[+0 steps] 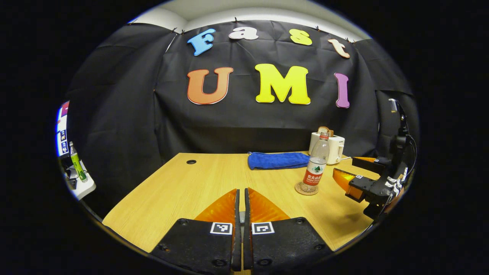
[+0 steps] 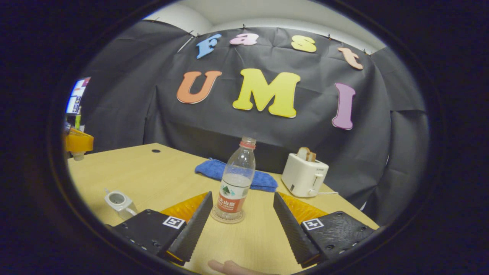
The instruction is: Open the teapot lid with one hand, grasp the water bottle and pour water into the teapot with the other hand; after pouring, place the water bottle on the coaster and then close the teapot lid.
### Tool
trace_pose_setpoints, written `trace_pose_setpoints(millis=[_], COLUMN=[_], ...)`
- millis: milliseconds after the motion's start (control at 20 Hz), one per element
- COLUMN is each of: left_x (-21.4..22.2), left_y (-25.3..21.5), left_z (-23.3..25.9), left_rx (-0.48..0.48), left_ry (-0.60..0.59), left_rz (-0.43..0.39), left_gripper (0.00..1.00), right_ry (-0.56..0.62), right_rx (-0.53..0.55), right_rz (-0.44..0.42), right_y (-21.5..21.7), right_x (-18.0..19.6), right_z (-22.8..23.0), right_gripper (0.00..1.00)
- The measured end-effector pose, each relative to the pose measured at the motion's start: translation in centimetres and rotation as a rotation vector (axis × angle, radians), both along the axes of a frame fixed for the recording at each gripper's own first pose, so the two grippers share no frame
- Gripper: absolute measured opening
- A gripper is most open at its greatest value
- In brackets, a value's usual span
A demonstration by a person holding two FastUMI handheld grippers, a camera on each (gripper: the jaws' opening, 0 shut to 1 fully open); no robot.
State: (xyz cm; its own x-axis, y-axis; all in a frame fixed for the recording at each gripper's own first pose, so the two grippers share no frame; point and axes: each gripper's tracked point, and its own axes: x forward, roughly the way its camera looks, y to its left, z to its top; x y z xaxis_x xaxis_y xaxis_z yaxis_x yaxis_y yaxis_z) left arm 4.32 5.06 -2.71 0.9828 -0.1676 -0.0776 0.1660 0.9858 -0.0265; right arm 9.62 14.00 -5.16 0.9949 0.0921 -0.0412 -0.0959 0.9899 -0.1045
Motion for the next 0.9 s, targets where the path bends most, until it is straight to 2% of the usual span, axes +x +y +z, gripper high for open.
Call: trace_pose_setpoints(millis=[50,100,150,200,250,300,350,450,500,650,700,800,900], left_x=[0.1,0.2,0.3,0.5,0.7,0.8,1.2,2.1,2.6,3.5,3.9,4.2,4.3], left_y=[-0.8,-1.7,-2.8,-4.0,-5.0,-5.6,-5.8,-5.7,-5.4,-4.3,-3.8,-3.8,-3.9], left_z=[-0.1,0.0,-0.2,-0.6,-1.0,-1.5,-2.1,-3.4,-4.1,-5.9,-6.3,-6.8,-6.8], left_rx=[-0.012,-0.021,-0.027,-0.030,-0.032,-0.032,-0.025,-0.011,-0.008,-0.016,-0.034,-0.089,-0.138], left_ry=[-0.001,-0.006,-0.007,-0.003,0.002,0.011,0.022,0.047,0.066,0.116,0.131,0.156,0.157], left_rz=[-0.016,-0.038,-0.062,-0.091,-0.116,-0.127,-0.127,-0.105,-0.090,-0.049,-0.034,-0.041,-0.053], left_gripper=[0.05,0.05,0.05,0.05,0.05,0.05,0.05,0.05,0.05,0.05,0.05,0.05,0.05], right_ry=[-0.010,-0.020,-0.039,-0.050,-0.056,-0.059,-0.057,-0.066,-0.069,-0.059,-0.069,-0.082,-0.081], right_rx=[-0.015,-0.034,-0.045,-0.058,-0.071,-0.079,-0.083,-0.103,-0.110,-0.116,-0.110,-0.103,-0.100], right_rz=[-0.023,-0.064,-0.089,-0.097,-0.093,-0.080,-0.063,-0.054,-0.083,-0.133,-0.134,-0.119,-0.094], right_y=[-0.5,-1.2,-1.5,-1.4,-1.1,-0.9,-0.7,-1.4,-2.4,-4.3,-4.7,-5.1,-5.5], right_x=[-0.6,-1.2,-1.8,-2.3,-2.8,-3.2,-3.7,-4.6,-4.7,-5.0,-5.1,-5.2,-5.2], right_z=[0.2,0.5,0.9,0.9,0.7,0.6,0.3,0.3,0.4,0.3,0.4,0.2,-0.3], right_gripper=[0.95,0.98,0.93,0.98,0.95,0.99,0.95,0.99,0.95,0.95,0.99,0.95,0.98])
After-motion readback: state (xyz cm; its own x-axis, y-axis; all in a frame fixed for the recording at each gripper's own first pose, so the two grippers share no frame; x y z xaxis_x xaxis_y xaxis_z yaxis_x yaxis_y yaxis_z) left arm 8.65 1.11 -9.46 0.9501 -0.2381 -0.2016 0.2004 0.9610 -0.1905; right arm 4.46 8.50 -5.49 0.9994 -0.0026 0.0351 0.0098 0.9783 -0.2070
